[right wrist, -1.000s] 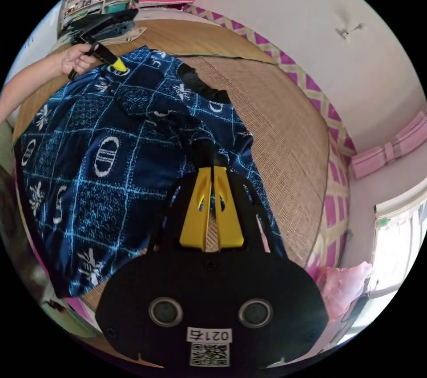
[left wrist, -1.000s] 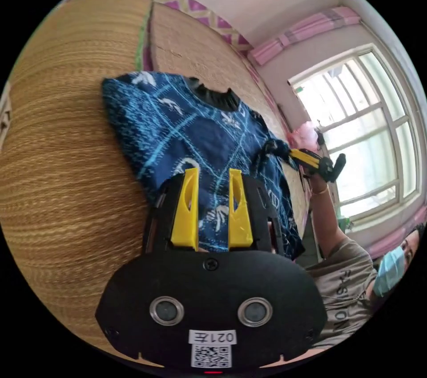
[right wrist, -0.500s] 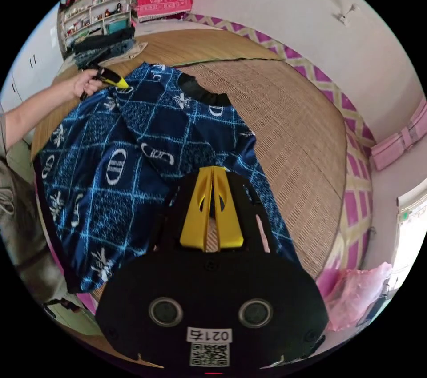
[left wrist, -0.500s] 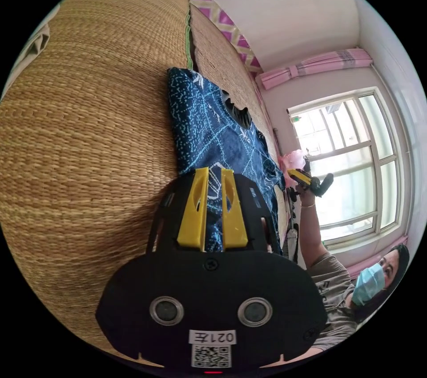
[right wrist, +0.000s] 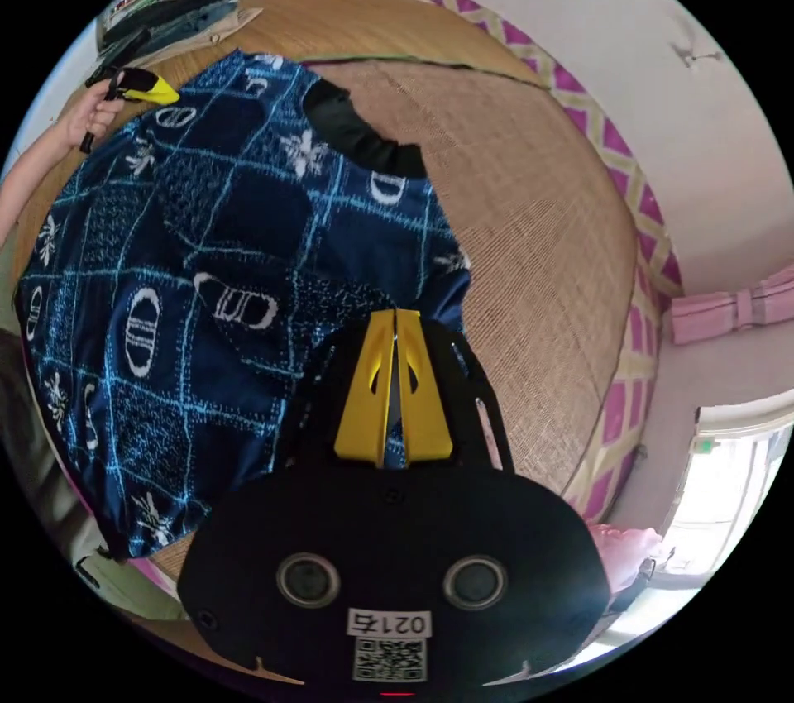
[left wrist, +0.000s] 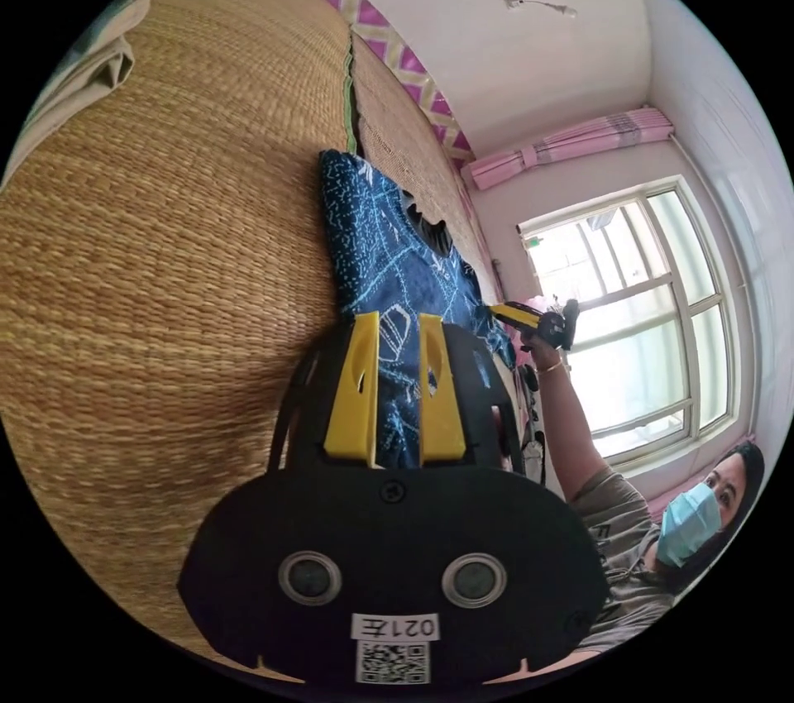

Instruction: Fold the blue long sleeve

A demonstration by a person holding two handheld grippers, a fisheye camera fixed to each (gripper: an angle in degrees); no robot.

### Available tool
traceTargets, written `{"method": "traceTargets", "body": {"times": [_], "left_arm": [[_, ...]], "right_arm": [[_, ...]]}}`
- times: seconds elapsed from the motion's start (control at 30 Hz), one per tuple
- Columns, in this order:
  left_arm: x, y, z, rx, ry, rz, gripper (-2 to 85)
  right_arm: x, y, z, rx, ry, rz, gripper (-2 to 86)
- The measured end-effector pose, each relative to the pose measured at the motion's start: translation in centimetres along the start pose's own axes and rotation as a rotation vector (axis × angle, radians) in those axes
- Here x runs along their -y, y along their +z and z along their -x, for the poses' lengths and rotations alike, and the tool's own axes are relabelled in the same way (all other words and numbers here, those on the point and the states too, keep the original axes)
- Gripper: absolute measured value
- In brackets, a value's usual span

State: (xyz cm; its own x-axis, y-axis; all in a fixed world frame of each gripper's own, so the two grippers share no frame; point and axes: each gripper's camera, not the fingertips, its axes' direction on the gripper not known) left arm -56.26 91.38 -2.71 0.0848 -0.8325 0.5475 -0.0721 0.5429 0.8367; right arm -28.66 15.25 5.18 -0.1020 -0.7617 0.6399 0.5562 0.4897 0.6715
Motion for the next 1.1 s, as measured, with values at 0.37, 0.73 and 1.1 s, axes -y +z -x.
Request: {"method": "traceTargets", "body": {"times": [0.37, 0.73, 1.1], "left_arm": [[-0.5, 6.0, -3.8, 0.105, 0.112, 0.168, 8.1], [-1.7, 5.1, -1.3, 0.075, 0.005, 0.090, 0.1], [-2.5, 5.6, -1.2, 0.068, 0.011, 0.073, -0.6]], "right_arm": [[2.7, 4.0, -3.0, -0.005, 0.040, 0.208, 0.2], [-4.9, 1.2, 0.9, -0.046, -0.242, 0.108, 4.9], [-15.6, 2.9, 2.2, -0.067, -0.382, 0.138, 0.3]]}}
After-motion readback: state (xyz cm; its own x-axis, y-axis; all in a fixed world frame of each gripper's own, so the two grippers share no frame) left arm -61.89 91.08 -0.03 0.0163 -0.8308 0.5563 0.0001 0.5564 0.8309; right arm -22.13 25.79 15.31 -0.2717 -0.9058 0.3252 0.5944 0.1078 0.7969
